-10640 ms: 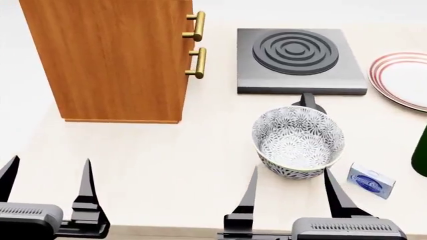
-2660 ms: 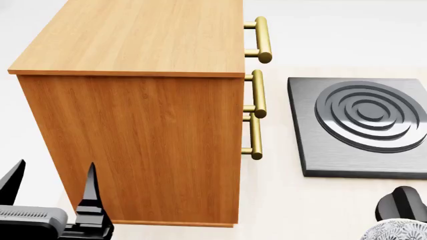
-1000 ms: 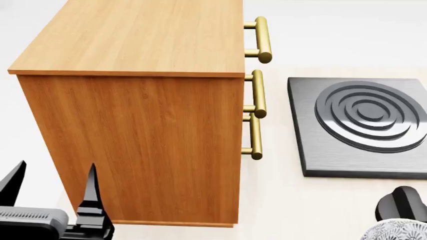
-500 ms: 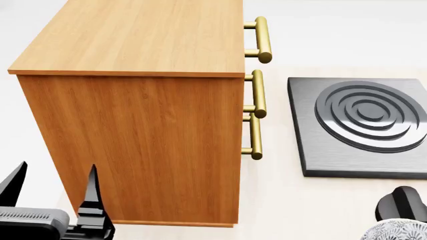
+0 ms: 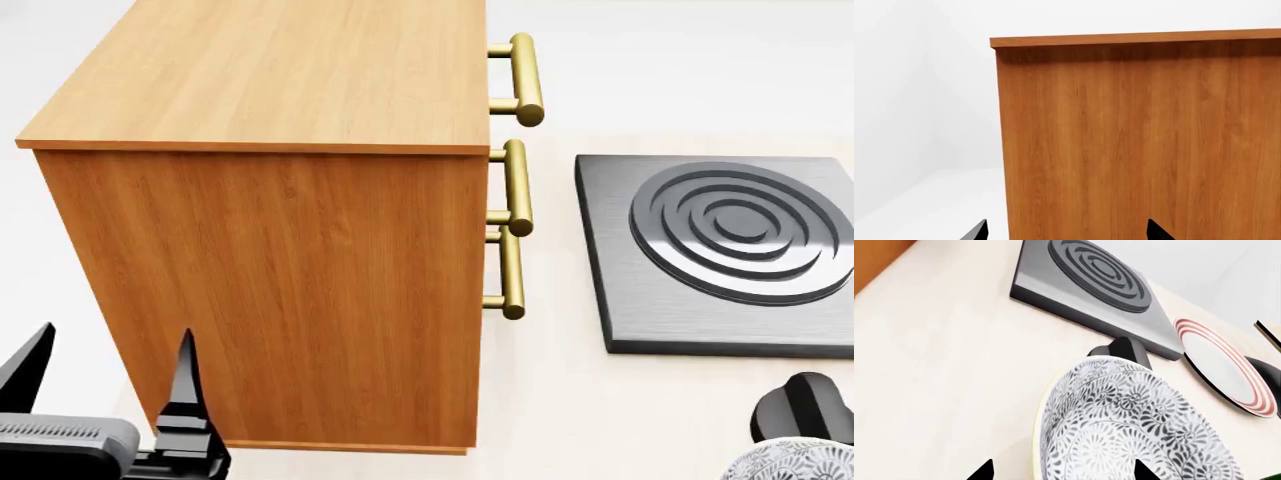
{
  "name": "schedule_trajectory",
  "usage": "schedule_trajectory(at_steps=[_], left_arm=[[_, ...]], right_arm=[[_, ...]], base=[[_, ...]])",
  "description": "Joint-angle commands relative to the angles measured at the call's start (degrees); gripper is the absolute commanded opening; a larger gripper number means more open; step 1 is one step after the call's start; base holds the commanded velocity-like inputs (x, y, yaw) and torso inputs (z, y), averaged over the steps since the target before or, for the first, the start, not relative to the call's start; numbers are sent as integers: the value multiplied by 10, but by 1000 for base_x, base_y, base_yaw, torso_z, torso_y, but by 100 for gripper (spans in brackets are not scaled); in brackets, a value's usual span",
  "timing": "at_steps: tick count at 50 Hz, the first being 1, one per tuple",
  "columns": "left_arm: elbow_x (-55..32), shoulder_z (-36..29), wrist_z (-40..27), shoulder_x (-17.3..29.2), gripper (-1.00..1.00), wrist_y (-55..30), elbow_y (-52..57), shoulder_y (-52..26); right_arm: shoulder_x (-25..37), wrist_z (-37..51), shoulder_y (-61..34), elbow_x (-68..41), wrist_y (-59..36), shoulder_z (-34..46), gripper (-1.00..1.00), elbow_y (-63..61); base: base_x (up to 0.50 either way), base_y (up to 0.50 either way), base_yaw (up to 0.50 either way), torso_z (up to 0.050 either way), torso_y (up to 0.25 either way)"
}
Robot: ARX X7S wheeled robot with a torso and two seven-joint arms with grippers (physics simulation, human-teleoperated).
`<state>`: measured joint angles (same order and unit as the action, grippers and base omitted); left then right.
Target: Put the bowl on the top of the cabinet.
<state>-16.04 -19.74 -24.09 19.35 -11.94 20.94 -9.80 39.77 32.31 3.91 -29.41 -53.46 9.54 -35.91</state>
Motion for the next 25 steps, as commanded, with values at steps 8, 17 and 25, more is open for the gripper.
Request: schedule_trajectory(at_steps=[8,17,25], left_arm=[[-1,-2,-2,1,100,4,-3,1],[-2,-3,-3,2,100,4,-3,-1],[-3,-3,-4,4,100,3,-1,-1]], right_arm=[[0,1,0,1,4,1,100,5],[-1,1,-2,3,5,5,100,7],[0,1,-1,3,7,6,100,9]], base=[[0,0,0,0,0],[0,0,0,0,0],[0,0,0,0,0]])
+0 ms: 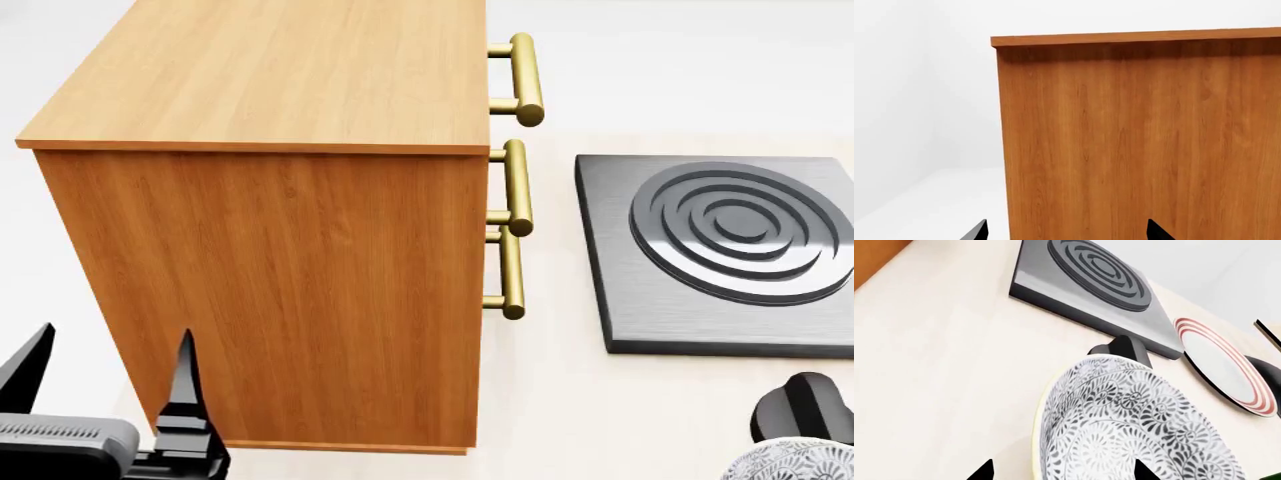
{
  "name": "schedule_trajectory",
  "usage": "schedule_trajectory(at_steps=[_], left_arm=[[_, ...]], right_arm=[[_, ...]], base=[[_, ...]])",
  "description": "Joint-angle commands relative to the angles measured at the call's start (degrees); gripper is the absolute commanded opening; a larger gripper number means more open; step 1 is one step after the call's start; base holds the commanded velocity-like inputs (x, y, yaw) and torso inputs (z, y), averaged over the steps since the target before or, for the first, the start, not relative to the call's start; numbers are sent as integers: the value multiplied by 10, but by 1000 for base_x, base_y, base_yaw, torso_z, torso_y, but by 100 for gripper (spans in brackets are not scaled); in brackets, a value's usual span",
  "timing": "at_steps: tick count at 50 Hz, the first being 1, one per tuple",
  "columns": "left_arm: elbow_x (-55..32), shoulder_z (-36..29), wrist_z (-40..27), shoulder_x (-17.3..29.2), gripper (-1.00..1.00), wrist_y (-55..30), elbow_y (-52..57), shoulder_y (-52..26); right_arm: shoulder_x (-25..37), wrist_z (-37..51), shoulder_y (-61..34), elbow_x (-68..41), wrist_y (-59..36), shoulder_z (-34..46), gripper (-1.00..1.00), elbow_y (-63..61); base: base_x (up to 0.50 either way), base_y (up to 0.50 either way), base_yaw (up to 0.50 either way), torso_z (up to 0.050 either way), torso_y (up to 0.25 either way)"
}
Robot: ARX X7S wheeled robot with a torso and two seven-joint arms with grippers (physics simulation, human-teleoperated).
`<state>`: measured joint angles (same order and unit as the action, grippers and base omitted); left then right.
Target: Put the bowl on the top of the cabinet.
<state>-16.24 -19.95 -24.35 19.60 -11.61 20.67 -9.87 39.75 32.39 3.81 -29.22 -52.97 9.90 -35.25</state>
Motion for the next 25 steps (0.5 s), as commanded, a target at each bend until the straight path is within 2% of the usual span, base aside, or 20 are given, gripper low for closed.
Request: schedule_trajectory(at_steps=[1,25], left_arm=[[-1,-1,-2,2,100,0,1,-1],[-2,-3,-5,4,100,3,-2,0]], right_arm=[[0,0,0,0,2,1,100,2],[1,-1,0,4,9,7,100,11]], base=[[0,0,0,0,0],[0,0,0,0,0]])
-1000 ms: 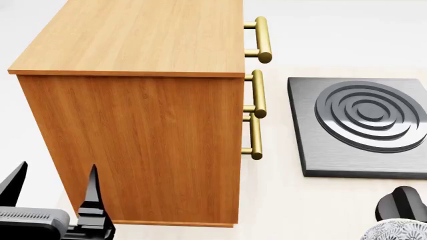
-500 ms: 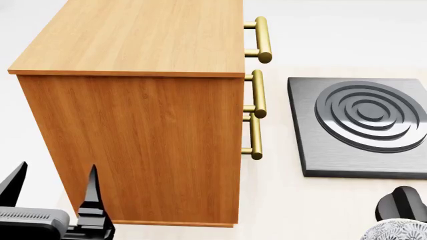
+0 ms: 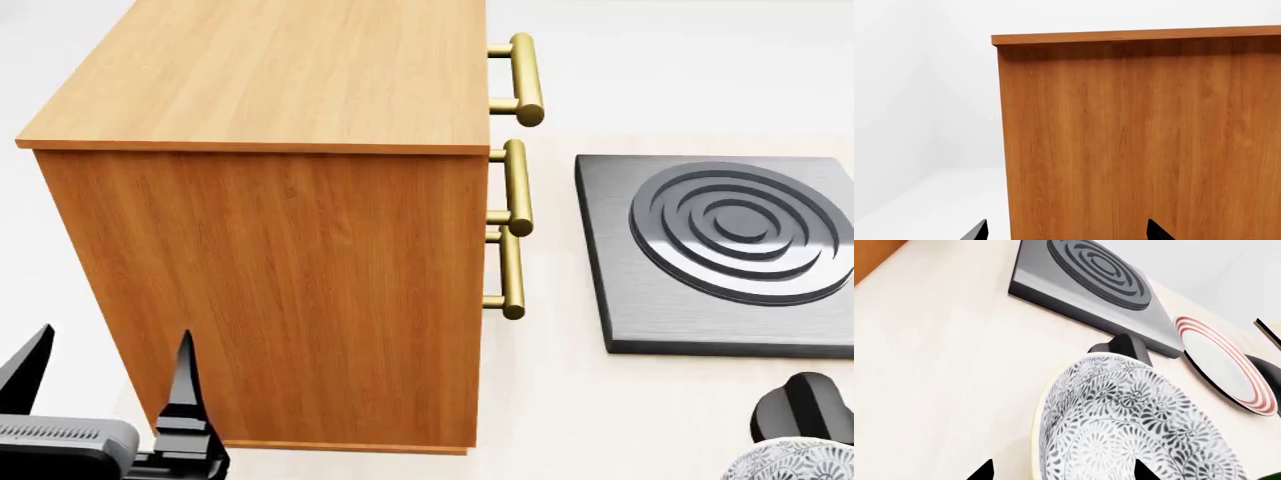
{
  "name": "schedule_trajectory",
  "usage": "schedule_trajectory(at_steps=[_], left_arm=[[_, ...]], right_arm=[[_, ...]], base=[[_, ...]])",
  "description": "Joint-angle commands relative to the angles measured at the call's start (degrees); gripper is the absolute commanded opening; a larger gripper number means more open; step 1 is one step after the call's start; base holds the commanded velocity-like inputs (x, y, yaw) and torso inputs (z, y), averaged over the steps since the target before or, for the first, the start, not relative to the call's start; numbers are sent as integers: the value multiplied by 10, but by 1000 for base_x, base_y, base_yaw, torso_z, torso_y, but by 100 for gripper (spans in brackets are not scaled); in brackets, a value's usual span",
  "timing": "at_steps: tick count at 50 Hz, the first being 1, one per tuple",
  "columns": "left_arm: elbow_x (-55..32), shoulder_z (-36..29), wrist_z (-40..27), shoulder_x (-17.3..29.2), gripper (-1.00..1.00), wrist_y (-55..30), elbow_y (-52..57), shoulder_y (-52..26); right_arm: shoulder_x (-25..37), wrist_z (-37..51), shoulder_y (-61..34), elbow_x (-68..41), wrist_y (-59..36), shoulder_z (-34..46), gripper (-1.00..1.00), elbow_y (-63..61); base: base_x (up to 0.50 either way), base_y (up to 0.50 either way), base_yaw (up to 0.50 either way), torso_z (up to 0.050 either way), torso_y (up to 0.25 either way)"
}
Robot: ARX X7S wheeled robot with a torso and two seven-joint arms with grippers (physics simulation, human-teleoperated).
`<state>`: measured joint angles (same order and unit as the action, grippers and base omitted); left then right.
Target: Put the bowl on the top of the cabinet.
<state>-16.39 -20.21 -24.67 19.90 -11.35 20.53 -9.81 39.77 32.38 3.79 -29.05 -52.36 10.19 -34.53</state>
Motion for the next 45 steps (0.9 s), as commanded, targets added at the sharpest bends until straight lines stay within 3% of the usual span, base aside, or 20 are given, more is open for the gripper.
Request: schedule_trajectory(at_steps=[1,2,37,45], left_arm=[[-1,-1,-2,1,100,0,-1,-1],[-1,-1,-2,1,100,0,0,-1],[-4,-4,-6,5,100,2,0,-2],[-5,-4,-7,6,100,2,0,-3]], right_arm=[[1,0,0,4,3,5,100,2],[1,3,0,5,3,4,-100,2],[2,3,2,-6,6,-2,-100,-14],[14,19,-47,-49,-51,-48,-100,-88]], base=[[0,0,0,0,0],[0,0,0,0,0],[0,0,0,0,0],[0,0,0,0,0]])
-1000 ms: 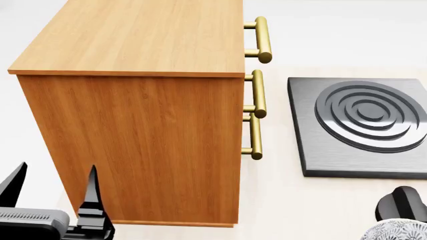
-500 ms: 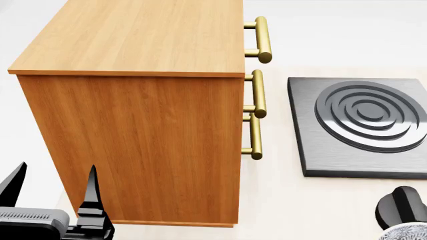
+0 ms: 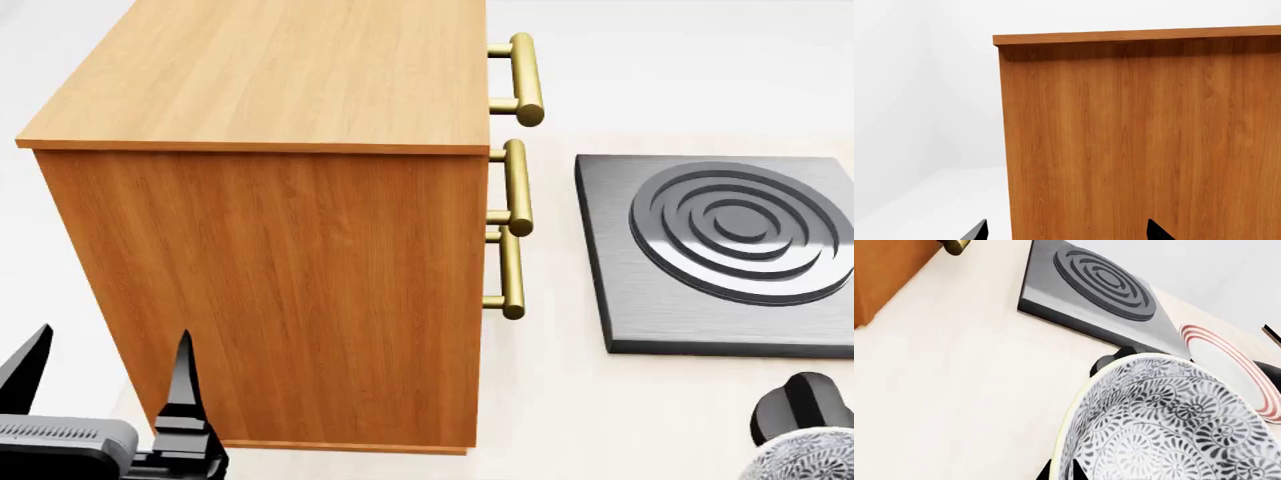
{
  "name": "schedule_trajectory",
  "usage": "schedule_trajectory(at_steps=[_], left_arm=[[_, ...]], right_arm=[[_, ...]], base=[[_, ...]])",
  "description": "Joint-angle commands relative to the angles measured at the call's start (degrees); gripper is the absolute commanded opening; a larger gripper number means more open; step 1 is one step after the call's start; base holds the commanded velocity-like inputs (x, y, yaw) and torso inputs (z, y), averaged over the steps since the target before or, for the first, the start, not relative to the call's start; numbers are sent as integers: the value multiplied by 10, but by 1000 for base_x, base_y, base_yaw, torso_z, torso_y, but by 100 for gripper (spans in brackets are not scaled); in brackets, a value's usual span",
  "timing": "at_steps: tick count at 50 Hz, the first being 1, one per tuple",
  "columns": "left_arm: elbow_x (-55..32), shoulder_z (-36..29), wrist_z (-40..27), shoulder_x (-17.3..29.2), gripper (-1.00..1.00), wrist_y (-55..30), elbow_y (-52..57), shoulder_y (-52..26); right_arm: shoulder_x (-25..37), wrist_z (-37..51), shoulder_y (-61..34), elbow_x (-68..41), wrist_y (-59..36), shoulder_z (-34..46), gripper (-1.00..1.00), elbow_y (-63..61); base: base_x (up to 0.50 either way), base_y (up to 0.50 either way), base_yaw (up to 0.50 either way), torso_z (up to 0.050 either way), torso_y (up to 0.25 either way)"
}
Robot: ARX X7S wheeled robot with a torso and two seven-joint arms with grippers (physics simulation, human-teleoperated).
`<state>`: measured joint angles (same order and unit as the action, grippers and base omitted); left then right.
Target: Put the bowl on the top of the cabinet.
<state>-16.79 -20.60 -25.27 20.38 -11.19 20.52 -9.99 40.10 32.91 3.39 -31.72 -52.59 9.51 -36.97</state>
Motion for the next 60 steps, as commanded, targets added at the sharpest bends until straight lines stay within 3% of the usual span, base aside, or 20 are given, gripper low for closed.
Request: schedule_trajectory(at_steps=[1,8,17,26,33,38,42,52,60], left_arm=[[-1,-1,-1,1,100,1,0,-1],[-3,0,-4,3,100,-2,6,0],[-4,-1,-2,1,100,1,-8,-5],[-3,-4,0,-1,100,11,-21,-2],[-5,-3,1,0,100,18,-28,0],[-6,-4,1,-2,100,21,-32,1],[-10,-2,1,-1,100,20,-29,1],[-16,2,1,4,100,20,-23,1],[-18,2,1,7,100,20,-21,2]], right_arm=[[11,13,-49,-34,-57,-49,-100,-69],[9,33,-150,-110,-147,-96,-100,-133],[-5,41,-211,-138,-177,-87,-100,-147],[-71,103,-513,-316,-371,-128,-100,-136],[-78,264,-724,-510,-369,-50,-100,-6],[-123,290,-923,-569,-366,31,-100,129],[-161,228,-1035,-501,-348,95,-100,216],[-228,50,-1213,-315,-241,239,-100,418],[-301,-33,-1282,-220,-156,326,-100,542]], base=[[0,0,0,0,0],[0,0,0,0,0],[0,0,0,0,0],[0,0,0,0,1],[0,0,0,0,0],[0,0,0,0,2],[0,0,0,0,0],[0,0,0,0,0],[0,0,0,0,1]])
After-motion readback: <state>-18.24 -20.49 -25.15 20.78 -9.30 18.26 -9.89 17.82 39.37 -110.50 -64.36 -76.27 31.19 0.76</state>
